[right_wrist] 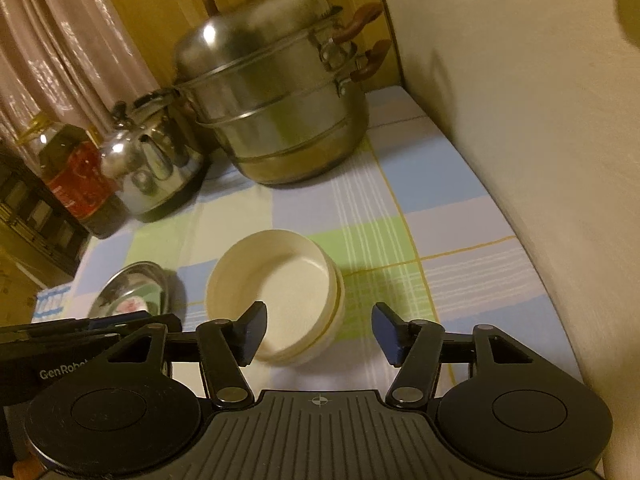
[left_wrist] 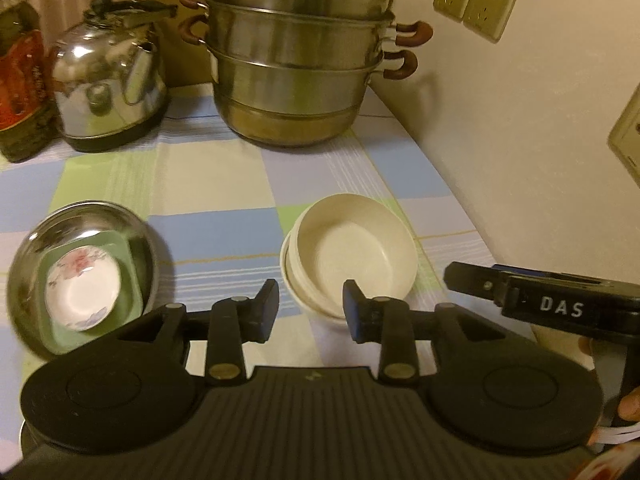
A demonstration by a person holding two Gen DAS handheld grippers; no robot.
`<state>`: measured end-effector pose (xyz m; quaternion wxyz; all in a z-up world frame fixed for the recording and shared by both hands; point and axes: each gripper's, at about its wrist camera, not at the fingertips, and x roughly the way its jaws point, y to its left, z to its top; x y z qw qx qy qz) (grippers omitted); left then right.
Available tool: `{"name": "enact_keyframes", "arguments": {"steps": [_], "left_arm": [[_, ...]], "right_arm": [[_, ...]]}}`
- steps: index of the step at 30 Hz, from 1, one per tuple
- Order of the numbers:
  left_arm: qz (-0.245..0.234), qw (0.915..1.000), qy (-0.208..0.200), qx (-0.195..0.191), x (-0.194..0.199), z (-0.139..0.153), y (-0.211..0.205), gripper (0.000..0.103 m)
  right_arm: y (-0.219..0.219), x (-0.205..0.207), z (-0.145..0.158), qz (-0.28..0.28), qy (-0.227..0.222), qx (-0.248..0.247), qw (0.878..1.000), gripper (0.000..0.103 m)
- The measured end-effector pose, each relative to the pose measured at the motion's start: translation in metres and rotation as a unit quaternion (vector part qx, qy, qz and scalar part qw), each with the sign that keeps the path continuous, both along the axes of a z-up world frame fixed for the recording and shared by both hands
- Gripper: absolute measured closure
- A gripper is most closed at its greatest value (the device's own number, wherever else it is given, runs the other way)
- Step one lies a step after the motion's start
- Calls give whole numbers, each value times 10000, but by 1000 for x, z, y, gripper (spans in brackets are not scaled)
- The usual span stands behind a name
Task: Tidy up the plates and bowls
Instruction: 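Open both grippers and pull back from the bowl stack, then reach both grippers toward the small steel bowl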
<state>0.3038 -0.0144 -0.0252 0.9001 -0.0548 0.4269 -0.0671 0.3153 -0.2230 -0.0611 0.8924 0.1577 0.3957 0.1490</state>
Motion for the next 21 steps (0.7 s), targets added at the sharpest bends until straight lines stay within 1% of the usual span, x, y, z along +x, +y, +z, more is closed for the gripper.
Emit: {"name": "enact_keyframes", "arguments": {"steps": [7,12,18,21], "left_arm": [[196,9996,-143,117,-51,15,0,71],[329,9992,-219,98,-92,21,-3,68],[455,9986,-230,112,-144,23,-6,67],[551,9983,-185,95,-168,22,-5,67]], "right_arm": [[-10,-47,15,105,-210,169,9996,40],[-14,-83,22,145,-362,215,9990,37],[-18,-127,22,316,-419,305,9982,36],[-17,-148,20,448,-472,263,9975,36]]}}
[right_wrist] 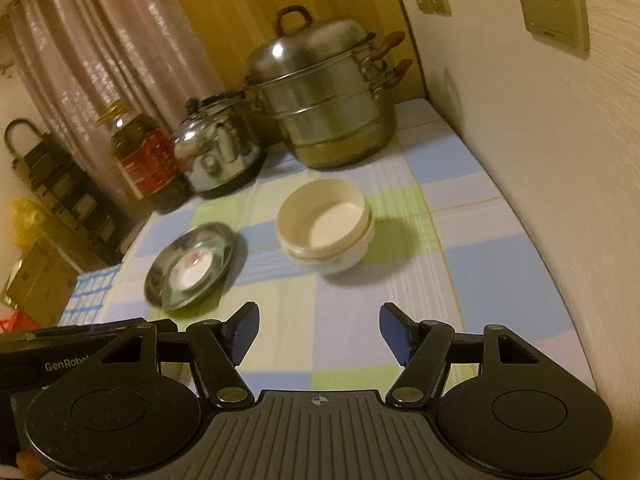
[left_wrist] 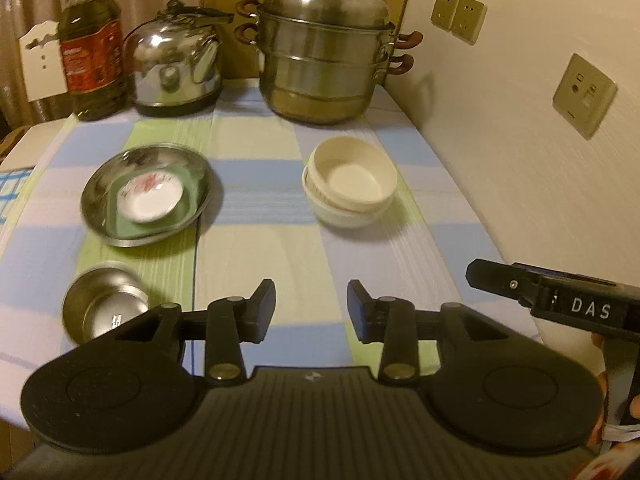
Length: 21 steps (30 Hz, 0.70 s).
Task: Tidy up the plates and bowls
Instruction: 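Reach both grippers toward the small steel bowl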
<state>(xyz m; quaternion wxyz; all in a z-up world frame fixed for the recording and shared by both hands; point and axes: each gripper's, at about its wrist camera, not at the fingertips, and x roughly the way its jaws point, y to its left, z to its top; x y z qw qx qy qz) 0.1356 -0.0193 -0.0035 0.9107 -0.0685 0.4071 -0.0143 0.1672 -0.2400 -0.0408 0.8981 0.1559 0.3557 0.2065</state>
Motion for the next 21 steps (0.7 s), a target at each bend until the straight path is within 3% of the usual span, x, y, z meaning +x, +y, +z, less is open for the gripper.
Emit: {"name": "enact_keyframes", "arguments": {"steps": [10,21], "left_arm": [[309,9994,168,66,-60,-3,5,67],[390,9984,375,180,-84,-10,6,67]], "right_arm": [[3,-52,-11,384,140,-145,9991,36],[9,-72,-22,604,252,-539,9964,36]]}}
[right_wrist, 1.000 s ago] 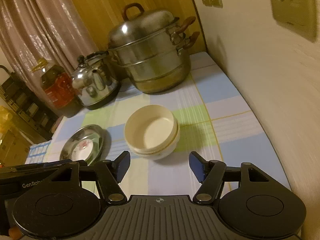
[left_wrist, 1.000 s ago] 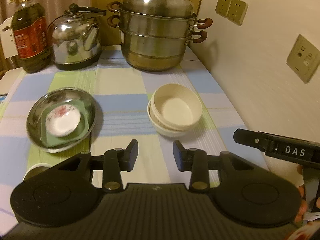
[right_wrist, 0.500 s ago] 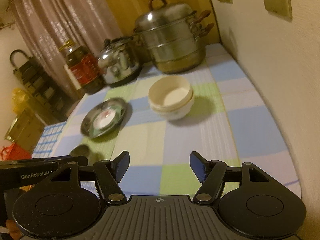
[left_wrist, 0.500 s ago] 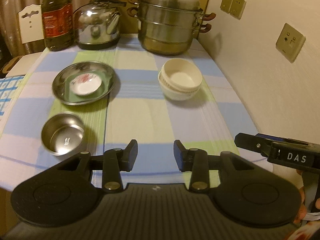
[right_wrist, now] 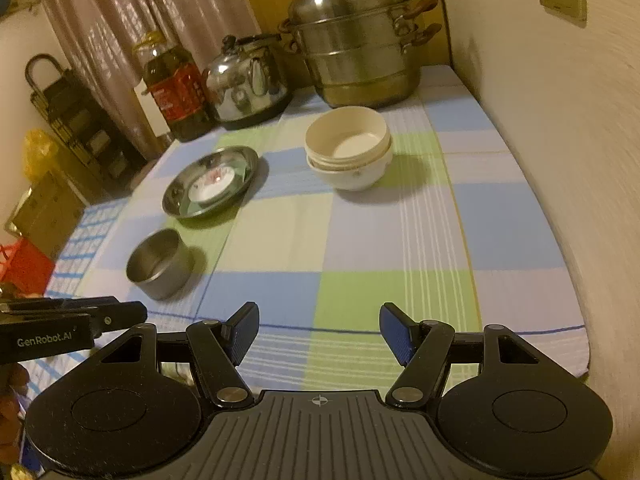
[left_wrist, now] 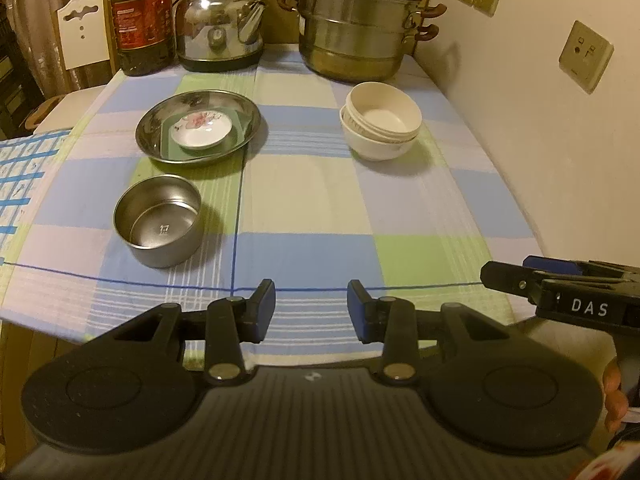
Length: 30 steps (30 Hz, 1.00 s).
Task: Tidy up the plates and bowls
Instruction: 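Reach both grippers toward the small steel bowl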
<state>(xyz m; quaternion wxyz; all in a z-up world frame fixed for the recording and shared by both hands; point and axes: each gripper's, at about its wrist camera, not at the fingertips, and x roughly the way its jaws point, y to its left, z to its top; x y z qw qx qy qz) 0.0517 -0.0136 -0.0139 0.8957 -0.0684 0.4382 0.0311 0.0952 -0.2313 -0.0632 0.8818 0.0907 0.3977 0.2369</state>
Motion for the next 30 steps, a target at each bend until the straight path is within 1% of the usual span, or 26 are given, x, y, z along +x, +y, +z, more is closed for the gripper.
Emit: {"name": "enact_keyframes", "arguments": {"steps": [6,14,30], "left_arm": [[122,9999,89,61,-8,-6,10,67],[268,9993,245,42,-13,-16,31,67],[465,9978,464,-96,4,-32,91,67]], "right_arm": [[14,-2,-7,194,61,-147,9997,36],[43,-2,-16,497,162,-286,9982,36],[107,20,-23,815,414,-386,9951,36]]}}
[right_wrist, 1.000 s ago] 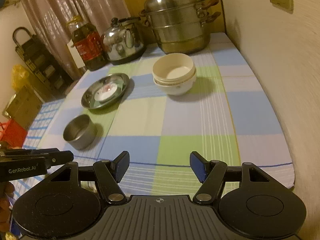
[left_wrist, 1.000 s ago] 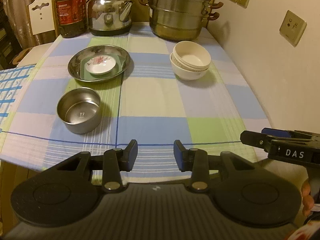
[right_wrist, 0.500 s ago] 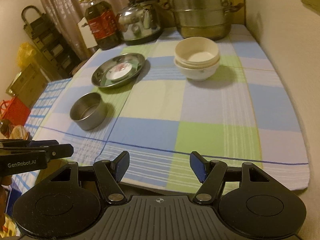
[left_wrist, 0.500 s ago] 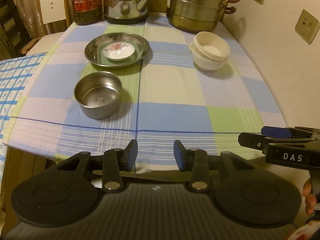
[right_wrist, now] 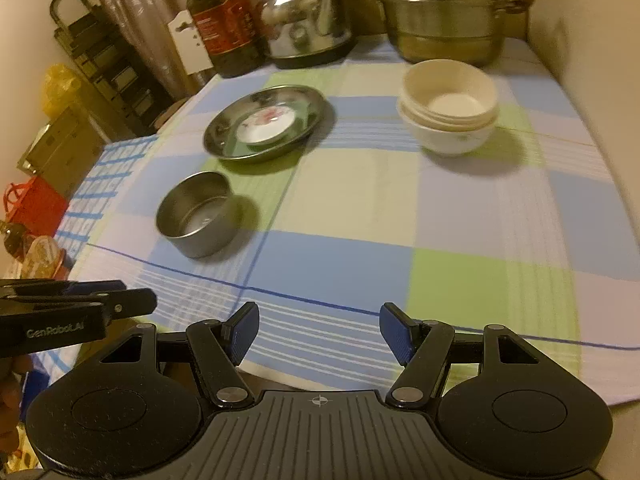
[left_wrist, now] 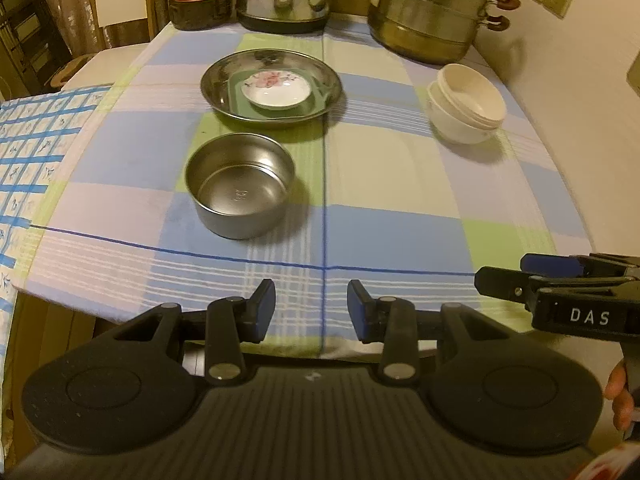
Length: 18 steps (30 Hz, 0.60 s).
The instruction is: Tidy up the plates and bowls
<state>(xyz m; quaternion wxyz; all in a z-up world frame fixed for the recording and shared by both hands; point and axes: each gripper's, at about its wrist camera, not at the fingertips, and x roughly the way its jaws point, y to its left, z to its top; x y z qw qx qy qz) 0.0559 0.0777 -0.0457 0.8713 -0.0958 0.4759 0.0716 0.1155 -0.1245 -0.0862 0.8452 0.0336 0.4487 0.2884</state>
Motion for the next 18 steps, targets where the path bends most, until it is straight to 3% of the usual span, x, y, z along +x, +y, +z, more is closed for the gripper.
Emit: {"name": "enact_keyframes", "arguments": {"steps": [18], "left_arm": [[89,9999,100,-88,39,-18,80,67]], "right_arm": [[72,44,-16,-113,372,62,9992,36]]}}
